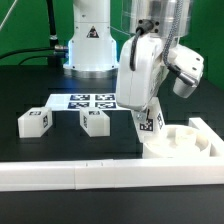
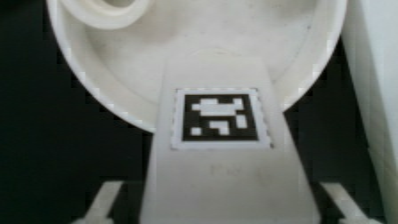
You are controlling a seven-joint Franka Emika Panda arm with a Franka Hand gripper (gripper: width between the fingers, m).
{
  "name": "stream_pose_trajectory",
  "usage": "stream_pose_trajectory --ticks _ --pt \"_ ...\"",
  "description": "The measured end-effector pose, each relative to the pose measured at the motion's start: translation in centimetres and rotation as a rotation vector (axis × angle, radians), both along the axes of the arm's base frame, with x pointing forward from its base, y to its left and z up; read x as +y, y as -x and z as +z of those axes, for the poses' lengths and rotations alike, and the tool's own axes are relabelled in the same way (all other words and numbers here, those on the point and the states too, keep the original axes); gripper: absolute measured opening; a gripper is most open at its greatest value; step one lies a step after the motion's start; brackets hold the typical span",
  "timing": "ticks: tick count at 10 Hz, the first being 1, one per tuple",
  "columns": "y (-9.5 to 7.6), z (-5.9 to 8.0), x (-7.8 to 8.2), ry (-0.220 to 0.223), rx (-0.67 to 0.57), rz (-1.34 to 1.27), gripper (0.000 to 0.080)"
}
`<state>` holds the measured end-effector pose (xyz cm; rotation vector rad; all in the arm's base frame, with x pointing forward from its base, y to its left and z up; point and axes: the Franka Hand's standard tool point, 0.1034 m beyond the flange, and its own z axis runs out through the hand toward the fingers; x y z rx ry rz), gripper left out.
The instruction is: Assemble stool
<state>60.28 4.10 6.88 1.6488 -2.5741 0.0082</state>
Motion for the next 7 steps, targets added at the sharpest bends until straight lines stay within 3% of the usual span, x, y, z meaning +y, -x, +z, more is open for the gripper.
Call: stream_pose_trajectory --ticks 2,7 --pt "0.26 -0.05 0.49 0.003 -0.012 -0.083 0.034" --pt "0.46 -0.33 0.67 0.094 -0.047 -0.023 0.034"
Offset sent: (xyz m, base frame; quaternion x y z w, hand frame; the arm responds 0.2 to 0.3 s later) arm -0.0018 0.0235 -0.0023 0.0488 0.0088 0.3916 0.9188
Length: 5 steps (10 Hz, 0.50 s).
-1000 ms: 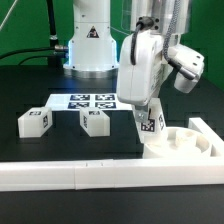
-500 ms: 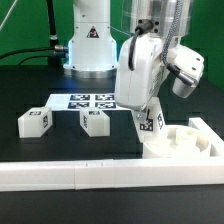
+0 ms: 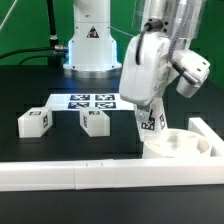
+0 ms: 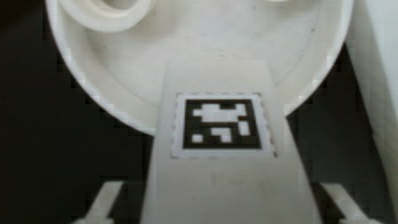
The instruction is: Assemble stool
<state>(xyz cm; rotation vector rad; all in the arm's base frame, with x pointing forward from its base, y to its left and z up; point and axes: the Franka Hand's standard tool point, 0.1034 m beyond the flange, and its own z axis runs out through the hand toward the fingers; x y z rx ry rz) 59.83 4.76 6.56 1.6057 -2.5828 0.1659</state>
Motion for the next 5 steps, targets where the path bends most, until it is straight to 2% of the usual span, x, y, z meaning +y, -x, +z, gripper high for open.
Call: stream_pose_trajectory --ticks 1,2,3,4,5 --pt "0.0 0.0 0.0 0.0 0.005 0.034 0.0412" --pt "0.0 0.0 0.0 0.0 0.007 0.045 0.0412" --pt "0.0 0.0 0.1 0.0 0.007 0.046 0.059" --pt "-0.2 0.7 0.5 -0.006 -0.018 0.066 0.059" --pt "-0.1 2.0 0.8 -0.023 -0.048 0.087 0.0637"
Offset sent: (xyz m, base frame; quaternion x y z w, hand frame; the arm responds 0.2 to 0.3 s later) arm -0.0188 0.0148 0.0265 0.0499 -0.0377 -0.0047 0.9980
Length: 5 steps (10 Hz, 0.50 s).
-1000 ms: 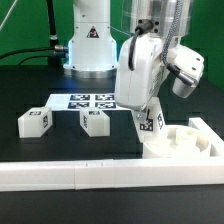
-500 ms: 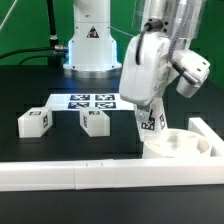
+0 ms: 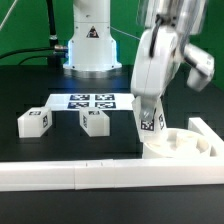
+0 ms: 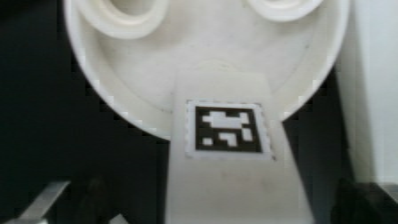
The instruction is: Assemble stool
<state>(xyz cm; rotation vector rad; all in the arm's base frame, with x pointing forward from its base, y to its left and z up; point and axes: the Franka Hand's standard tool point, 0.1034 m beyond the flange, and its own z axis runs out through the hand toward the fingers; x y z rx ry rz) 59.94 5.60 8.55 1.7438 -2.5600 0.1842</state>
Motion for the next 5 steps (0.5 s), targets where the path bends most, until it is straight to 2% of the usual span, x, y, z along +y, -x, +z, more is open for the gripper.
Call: stream_pose_trajectory --ticks 1,2,5 --pt "-0.1 1.37 -0.42 -0.016 -0.018 0.015 0.0646" --pt "-0.4 2.08 -1.11 -0.018 -0.027 0.031 0.0646" --pt "-0.27 1.73 -1.06 -0.013 -0.021 0.033 0.0649"
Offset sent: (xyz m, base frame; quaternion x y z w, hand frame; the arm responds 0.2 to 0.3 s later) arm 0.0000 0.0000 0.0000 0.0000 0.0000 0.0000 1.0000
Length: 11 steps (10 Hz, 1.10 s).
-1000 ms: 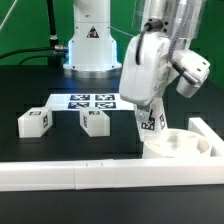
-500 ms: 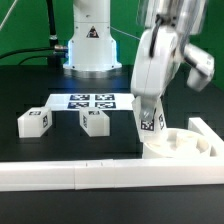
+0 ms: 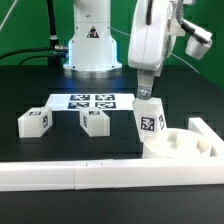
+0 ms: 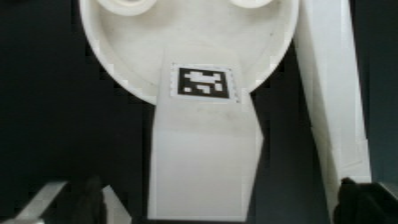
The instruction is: Assemble stool
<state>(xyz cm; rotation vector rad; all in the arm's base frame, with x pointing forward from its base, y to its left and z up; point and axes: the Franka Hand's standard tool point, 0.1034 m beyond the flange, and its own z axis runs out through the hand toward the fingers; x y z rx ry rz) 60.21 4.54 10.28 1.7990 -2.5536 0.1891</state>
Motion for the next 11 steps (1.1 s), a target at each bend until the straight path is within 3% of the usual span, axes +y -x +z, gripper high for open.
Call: stream_pose_trajectory --ticks 3,4,8,11 --pt "-0.1 0.0 -0.2 0.005 -0.01 0.027 0.0649" --pt "-0.1 0.3 -0.9 0.017 -0.063 0.077 0.0649" --pt "1.8 1.0 -6.1 0.103 -0.199 0.388 0.0649" --pt "2.0 0.8 -6.1 0.121 -0.172 0.568 0.0649"
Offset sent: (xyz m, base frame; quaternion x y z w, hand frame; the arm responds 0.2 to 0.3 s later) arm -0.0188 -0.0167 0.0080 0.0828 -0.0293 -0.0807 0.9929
